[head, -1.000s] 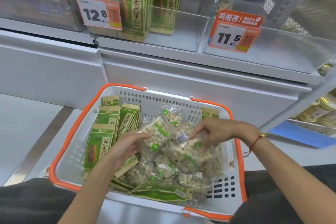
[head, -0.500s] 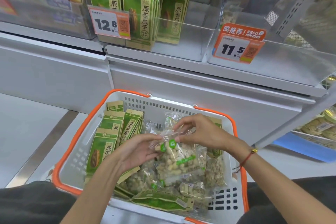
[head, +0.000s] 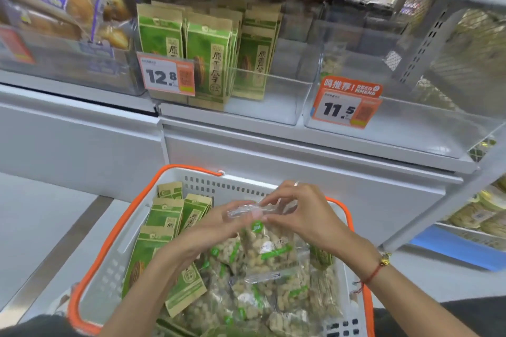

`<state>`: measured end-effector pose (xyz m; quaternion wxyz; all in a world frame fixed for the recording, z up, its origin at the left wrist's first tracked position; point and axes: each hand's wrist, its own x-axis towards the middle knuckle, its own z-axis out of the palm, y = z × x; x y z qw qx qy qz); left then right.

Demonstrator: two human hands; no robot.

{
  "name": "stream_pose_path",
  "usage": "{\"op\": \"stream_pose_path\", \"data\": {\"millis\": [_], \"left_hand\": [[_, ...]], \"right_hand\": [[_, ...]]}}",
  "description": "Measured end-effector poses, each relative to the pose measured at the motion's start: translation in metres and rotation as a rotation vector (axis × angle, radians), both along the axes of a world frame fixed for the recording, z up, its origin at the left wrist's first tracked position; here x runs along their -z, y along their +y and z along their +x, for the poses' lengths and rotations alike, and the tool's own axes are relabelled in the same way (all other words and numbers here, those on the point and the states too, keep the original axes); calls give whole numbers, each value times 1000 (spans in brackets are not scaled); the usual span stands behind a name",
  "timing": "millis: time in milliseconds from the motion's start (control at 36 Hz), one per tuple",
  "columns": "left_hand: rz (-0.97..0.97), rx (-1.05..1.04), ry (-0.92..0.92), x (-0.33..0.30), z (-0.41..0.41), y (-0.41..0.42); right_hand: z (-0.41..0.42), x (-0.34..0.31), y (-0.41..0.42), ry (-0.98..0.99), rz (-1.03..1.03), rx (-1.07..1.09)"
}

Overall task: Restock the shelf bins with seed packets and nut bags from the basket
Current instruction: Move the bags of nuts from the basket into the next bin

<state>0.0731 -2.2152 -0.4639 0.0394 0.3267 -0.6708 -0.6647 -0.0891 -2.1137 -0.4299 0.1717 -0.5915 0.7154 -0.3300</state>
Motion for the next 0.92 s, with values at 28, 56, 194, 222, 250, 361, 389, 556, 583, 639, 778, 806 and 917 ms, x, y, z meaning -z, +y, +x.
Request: {"op": "stream_pose_path", "data": {"millis": [28,56,194,222,250,361,389,556,583,639,778,806,917], "left_hand": [[-38,18,16,-2,0,-1],[-55,22,39,-3,0,-1],[-82,-42,192,-20,-9,-8],[-87,-41,229,-26,-12,-10],[-93,-54,261,-33,-16,-12],[-187,-72,349,-62,-33,-18],[-209,-65,368,-69,-38,-19],[-347,7,472,-114,-76,-21],[-367,0,494,-121,-83,-23],[-421,-15,536,-135,-97,-29],[-600,-82,587,-162,-129,-50],[-624,-106,583,-166,-134,-54],[-777,-142,473,-172,-160,-70]], "right_hand": [[-2,-3,-1,-7,-33,17],[-4,-7,-3,-15,-66,40],[-18,-32,-6,24,-82,137],[-24,-40,-5,-28,-8,126],[-31,-48,-4,-103,77,98],[-64,-75,5,-242,259,-51],[-69,-81,6,-216,248,-57],[-80,-115,6,-127,-22,-26],[-82,-121,6,-108,-85,-19],[-88,-135,7,-46,-205,3],[-114,-160,17,139,-530,136],[-122,-161,19,192,-586,175],[-159,-164,22,557,-665,290]]}}
